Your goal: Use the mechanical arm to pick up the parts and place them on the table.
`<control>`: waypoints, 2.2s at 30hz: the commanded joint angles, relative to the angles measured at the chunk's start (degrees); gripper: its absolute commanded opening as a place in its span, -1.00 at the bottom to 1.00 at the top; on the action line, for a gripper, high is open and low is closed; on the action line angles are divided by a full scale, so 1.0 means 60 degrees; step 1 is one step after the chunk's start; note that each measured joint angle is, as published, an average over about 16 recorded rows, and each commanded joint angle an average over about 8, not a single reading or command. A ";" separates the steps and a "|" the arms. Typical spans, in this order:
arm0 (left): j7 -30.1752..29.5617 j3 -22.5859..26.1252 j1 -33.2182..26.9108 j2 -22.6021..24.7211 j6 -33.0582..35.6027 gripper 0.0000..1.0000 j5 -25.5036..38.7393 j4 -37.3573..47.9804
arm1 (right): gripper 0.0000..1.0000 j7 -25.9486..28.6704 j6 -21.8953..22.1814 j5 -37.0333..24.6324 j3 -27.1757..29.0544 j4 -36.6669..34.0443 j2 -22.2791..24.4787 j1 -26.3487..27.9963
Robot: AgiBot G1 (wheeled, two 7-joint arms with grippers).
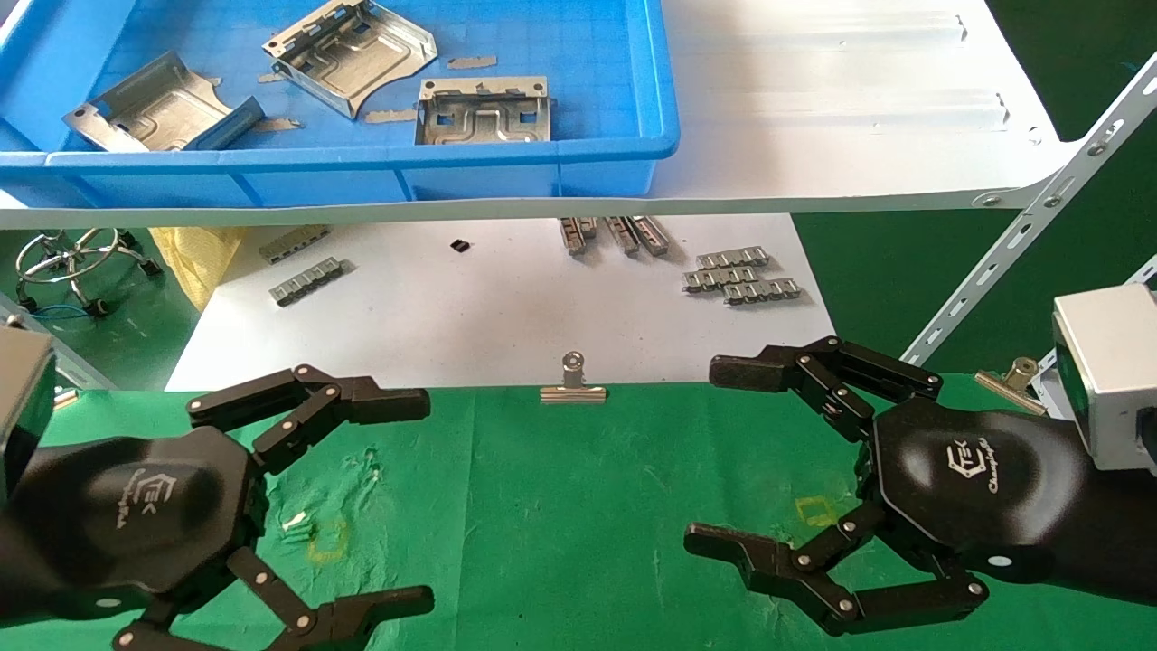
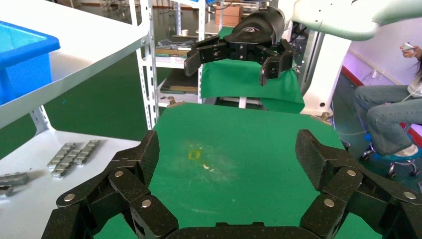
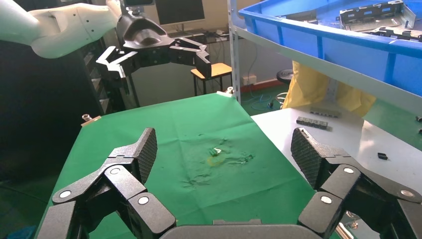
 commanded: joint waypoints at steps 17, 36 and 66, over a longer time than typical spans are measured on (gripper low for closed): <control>0.0000 0.0000 0.0000 0.0000 0.0000 1.00 0.0000 0.0000 | -1.00 0.0000 0.0000 0.0000 0.0000 0.0000 0.0000 0.0000; 0.0000 0.0000 0.0000 0.0000 0.0000 1.00 0.0000 0.0000 | -1.00 0.0000 0.0000 0.0000 0.0000 0.0000 0.0000 0.0000; -0.0577 0.0769 -0.3836 0.1521 -0.0727 1.00 0.1938 0.2236 | -1.00 0.0000 0.0000 0.0000 0.0000 0.0000 0.0000 0.0000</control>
